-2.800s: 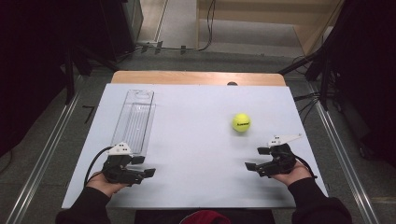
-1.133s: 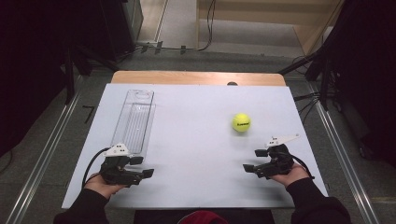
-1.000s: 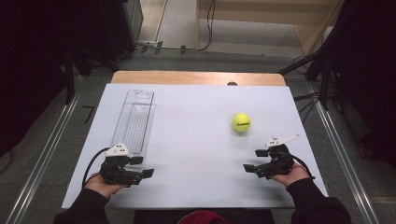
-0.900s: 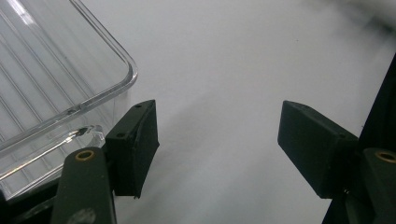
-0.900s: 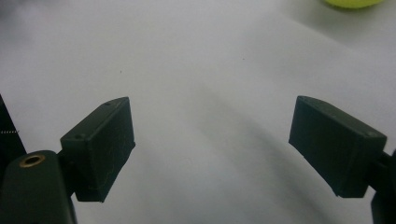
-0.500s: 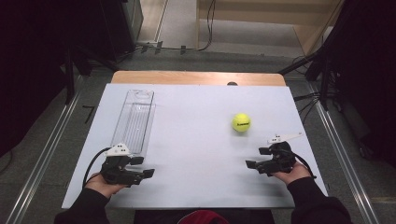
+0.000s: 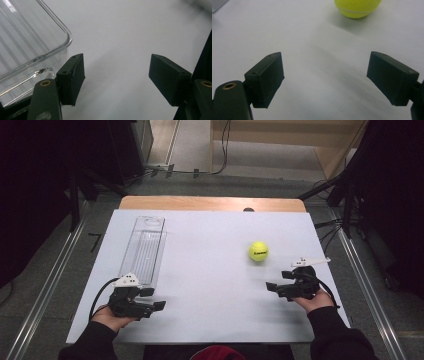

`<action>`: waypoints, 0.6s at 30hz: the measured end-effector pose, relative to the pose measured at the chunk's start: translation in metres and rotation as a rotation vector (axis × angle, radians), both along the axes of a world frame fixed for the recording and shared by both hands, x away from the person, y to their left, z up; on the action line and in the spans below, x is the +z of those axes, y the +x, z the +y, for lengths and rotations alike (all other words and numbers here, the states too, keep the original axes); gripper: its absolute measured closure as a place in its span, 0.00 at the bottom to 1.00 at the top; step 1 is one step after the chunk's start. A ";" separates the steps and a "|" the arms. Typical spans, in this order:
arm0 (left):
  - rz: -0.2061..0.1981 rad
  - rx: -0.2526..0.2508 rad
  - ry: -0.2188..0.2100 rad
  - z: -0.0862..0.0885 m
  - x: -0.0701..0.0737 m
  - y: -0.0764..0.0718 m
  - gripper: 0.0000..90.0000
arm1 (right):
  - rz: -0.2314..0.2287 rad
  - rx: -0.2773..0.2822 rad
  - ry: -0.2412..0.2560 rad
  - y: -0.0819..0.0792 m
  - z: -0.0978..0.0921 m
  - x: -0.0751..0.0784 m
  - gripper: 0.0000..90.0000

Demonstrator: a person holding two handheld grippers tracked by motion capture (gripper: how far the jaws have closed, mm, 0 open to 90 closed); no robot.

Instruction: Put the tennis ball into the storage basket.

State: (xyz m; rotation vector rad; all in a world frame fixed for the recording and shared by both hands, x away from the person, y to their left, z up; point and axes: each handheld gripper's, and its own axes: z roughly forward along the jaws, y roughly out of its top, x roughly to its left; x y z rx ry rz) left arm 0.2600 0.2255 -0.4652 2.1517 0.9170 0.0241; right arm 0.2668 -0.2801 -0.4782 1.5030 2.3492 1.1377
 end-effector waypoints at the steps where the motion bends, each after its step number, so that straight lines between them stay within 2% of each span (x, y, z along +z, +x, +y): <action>1: 0.001 0.000 -0.002 0.000 0.000 0.000 0.33 | 0.000 -0.005 0.001 0.001 0.000 0.000 0.13; 7: 0.002 0.002 0.000 0.000 0.000 0.000 0.33 | -0.011 -0.007 -0.013 0.006 0.001 0.001 0.14; 18: -0.001 0.005 0.002 0.000 0.000 0.000 0.33 | -0.021 -0.011 -0.004 0.016 -0.002 0.002 0.14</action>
